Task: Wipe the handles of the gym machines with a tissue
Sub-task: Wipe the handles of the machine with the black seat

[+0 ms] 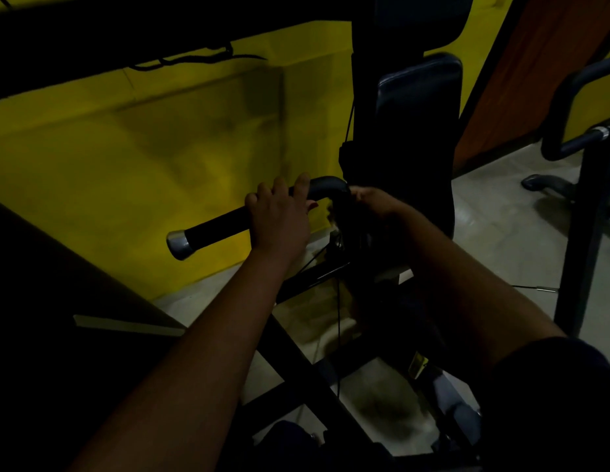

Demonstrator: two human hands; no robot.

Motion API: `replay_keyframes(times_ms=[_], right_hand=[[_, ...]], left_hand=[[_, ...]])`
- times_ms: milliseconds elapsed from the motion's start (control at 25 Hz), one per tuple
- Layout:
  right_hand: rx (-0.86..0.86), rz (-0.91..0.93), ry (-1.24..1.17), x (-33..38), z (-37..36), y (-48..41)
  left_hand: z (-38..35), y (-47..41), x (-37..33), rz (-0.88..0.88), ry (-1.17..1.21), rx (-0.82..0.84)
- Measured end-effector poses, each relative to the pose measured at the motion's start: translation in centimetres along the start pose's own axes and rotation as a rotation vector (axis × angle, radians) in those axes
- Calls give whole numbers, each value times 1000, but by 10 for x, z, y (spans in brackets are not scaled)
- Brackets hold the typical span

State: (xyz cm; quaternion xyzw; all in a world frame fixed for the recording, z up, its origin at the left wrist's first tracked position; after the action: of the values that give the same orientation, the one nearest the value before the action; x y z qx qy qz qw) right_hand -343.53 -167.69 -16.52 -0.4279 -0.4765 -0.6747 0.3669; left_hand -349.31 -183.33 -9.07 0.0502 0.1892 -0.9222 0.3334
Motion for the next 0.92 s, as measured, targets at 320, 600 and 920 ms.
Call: replay_keyframes(times_ms=[320, 600, 920], right_hand=[[-279, 81, 71, -29, -10, 21], [-1281, 309, 383, -9, -18, 76], [-1086, 979, 1429, 8, -60, 75]], left_hand=[[1, -2, 0, 7, -23, 38], [3, -7, 0, 13, -5, 93], [3, -6, -1, 19, -13, 97]])
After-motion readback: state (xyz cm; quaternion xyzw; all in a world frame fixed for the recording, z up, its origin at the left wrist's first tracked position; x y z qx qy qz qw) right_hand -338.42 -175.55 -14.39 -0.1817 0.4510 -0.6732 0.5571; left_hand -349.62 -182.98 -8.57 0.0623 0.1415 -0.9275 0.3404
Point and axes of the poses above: each hand's wrist, its own y-axis away from the middle knuckle, its own z-axis out of the back of the hand, x = y × z, the point moved 7 cm from there along -y, towards the middle knuckle, and after that the axes turned 15 degrees about y, right-handed, at the moved point
